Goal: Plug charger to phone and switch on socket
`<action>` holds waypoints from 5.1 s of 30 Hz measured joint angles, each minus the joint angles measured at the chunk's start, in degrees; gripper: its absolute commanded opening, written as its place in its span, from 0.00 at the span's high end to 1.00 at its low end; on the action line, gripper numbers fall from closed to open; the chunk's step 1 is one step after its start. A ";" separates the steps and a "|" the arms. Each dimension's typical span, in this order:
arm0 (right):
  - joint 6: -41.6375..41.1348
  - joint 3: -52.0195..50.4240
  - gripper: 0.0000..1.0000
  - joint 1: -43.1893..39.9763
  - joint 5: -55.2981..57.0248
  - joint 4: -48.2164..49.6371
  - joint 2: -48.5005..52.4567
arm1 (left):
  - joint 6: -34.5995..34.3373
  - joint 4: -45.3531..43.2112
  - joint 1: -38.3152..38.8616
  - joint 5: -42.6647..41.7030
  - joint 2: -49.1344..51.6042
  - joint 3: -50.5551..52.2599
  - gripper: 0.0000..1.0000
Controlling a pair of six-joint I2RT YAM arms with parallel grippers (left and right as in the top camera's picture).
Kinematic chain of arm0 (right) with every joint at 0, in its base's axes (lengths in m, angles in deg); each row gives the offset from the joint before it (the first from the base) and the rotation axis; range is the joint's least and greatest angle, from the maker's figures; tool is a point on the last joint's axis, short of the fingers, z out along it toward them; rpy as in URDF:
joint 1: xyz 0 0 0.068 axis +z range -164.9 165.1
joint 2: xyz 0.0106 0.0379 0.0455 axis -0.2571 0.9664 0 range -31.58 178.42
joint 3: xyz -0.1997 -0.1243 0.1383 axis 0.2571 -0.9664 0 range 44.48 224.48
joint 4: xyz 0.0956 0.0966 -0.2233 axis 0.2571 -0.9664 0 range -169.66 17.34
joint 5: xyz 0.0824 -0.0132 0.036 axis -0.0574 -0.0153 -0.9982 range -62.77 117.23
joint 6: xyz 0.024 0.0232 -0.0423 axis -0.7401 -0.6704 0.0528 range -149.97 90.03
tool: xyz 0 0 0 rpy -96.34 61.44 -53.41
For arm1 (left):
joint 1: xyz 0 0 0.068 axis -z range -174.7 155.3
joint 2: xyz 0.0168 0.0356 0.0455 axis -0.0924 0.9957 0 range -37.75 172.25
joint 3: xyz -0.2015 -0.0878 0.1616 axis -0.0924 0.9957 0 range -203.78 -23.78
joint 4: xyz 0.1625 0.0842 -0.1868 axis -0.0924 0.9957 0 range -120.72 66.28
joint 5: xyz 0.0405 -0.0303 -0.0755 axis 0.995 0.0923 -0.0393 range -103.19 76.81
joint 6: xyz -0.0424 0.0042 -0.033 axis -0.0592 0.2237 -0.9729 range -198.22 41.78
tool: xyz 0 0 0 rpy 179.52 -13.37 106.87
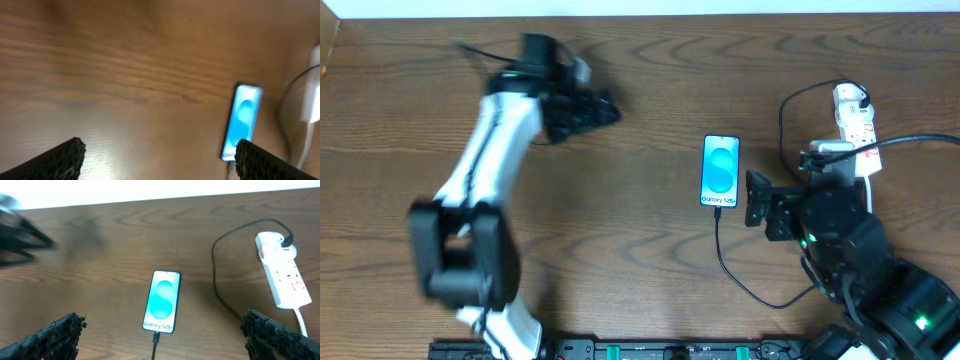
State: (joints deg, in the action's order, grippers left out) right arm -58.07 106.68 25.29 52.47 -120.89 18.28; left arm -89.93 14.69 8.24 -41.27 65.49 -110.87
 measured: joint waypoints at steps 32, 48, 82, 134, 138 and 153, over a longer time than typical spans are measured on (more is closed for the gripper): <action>-0.04 -0.02 0.63 0.00 -12.79 11.17 22.93 | -0.39 21.68 0.17 23.56 -68.91 23.80 0.04; -4.79 -0.07 0.99 -16.13 -10.01 -1.90 31.08 | -1.84 17.70 0.17 27.39 -69.53 34.27 0.04; -5.95 16.33 0.99 -57.44 -15.34 -4.52 35.98 | -1.84 17.81 0.17 27.61 -78.55 34.27 0.04; -0.94 37.48 0.99 -57.96 -22.49 -2.08 73.02 | -1.86 18.75 -3.69 28.06 -87.78 34.27 0.04; -0.94 37.48 0.99 -57.96 -22.71 -1.95 73.31 | -1.86 18.75 -3.69 28.04 -87.78 34.27 0.04; -0.94 37.51 0.99 -58.45 -23.10 1.40 76.50 | -1.86 18.75 -3.69 28.04 -87.78 34.27 0.04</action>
State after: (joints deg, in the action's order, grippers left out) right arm -59.01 144.18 -33.16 29.36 -119.49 94.78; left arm -91.78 33.44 4.55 -13.23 -22.29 -76.59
